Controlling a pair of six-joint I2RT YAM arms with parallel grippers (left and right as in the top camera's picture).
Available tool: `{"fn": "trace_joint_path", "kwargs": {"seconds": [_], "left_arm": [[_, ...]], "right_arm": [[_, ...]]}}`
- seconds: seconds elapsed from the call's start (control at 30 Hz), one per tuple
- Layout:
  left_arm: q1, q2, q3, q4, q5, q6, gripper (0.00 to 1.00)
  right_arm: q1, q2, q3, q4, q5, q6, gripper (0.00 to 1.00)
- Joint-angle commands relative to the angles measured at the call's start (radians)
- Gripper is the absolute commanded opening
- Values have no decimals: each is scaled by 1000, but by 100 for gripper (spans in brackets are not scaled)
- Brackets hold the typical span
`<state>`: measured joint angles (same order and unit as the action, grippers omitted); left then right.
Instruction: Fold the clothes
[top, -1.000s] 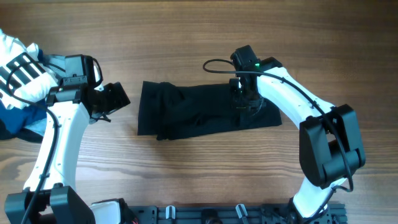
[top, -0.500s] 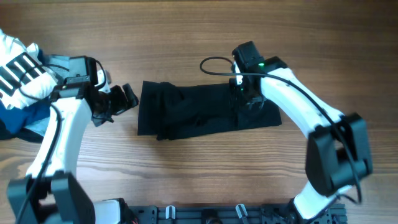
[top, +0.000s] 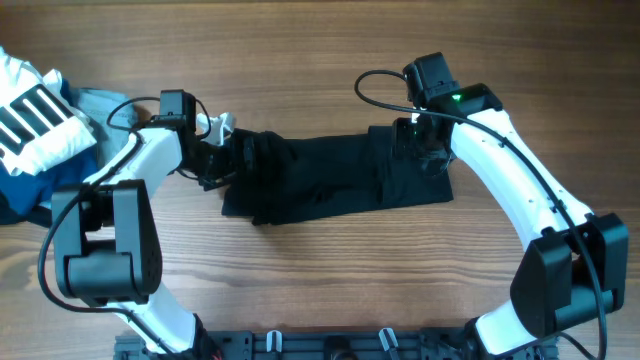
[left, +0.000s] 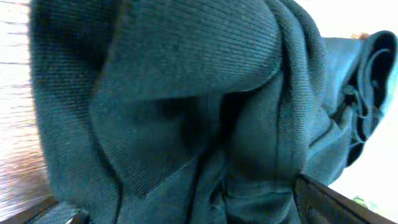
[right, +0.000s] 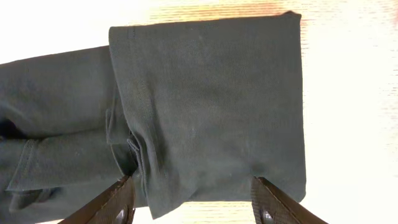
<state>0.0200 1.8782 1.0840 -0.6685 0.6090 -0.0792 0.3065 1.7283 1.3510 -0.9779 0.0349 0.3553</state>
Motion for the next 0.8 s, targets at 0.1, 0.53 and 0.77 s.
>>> {"fn": "trace_joint_path", "kwargs": {"seconds": [0.1, 0.53, 0.77], "left_arm": [[69, 83, -52, -85, 23, 23, 97], [-23, 84, -53, -103, -83, 22, 8], [118, 14, 78, -238, -219, -41, 4]], "right_arm": [[0, -6, 10, -5, 21, 13, 61], [0, -6, 10, -11, 21, 13, 60], [-74, -6, 10, -31, 95, 13, 64]]}}
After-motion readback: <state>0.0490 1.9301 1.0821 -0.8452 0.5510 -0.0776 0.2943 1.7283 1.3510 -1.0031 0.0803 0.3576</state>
